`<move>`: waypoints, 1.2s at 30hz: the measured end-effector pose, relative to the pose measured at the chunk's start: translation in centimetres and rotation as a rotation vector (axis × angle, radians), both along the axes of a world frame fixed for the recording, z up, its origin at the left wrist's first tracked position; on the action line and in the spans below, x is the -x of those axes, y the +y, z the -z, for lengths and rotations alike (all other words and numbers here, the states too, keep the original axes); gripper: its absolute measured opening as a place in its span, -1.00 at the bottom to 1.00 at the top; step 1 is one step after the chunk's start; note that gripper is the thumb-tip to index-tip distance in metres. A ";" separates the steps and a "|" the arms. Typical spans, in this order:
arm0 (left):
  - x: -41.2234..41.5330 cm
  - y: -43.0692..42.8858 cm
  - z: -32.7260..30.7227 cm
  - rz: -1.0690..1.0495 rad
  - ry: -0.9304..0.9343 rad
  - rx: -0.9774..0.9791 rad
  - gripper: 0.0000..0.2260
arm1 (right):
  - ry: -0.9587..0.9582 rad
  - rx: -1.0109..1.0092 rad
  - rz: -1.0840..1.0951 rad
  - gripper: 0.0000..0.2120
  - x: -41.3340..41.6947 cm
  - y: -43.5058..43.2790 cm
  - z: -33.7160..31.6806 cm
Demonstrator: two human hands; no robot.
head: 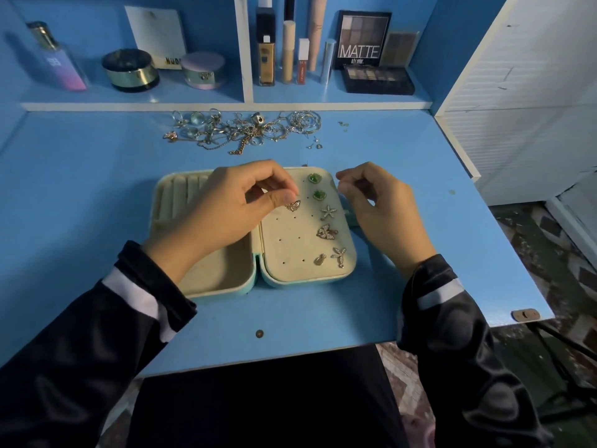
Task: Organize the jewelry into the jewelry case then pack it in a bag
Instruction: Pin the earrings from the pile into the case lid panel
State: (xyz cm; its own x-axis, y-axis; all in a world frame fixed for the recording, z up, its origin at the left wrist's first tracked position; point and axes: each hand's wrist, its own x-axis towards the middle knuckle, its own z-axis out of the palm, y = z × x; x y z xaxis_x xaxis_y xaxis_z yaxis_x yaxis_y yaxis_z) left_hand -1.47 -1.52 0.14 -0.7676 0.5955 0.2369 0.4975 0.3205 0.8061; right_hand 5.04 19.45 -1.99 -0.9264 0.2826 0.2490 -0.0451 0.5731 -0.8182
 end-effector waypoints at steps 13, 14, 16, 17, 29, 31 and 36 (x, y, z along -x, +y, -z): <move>0.1 0.1 -0.1 0.012 -0.043 -0.009 -0.96 | 0.017 0.181 -0.038 -0.93 0.0 -0.2 0.1; 0.1 0.0 -0.1 0.014 -0.045 -0.013 -0.96 | 0.032 0.192 -0.047 -0.94 0.0 -0.2 0.0; 0.0 0.0 -0.2 0.019 -0.044 -0.019 -0.92 | 0.062 0.214 -0.062 -0.95 0.0 -0.3 -0.1; 0.0 0.0 -0.3 0.022 -0.044 -0.022 -0.92 | 0.075 0.222 -0.068 -0.95 -0.1 -0.3 -0.2; 0.2 0.1 -0.5 0.053 -0.074 0.006 -0.92 | 0.197 0.366 -0.126 -0.96 0.2 -1.3 -1.1; 0.3 0.2 -0.5 0.047 -0.075 0.010 -0.91 | 0.206 0.375 -0.127 -0.98 0.3 -1.4 -1.1; 0.1 0.5 -0.6 0.030 -0.022 0.019 -0.92 | 0.223 0.393 -0.146 -0.95 0.4 -1.3 -1.1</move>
State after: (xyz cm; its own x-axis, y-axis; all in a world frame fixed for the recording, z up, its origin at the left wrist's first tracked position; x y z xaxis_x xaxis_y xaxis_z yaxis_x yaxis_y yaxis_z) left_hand -1.53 -1.00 0.78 -0.7540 0.6228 0.2086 0.4892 0.3205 0.8111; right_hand 4.65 18.13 -0.93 -0.8994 0.2664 0.3465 -0.3012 0.1964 -0.9331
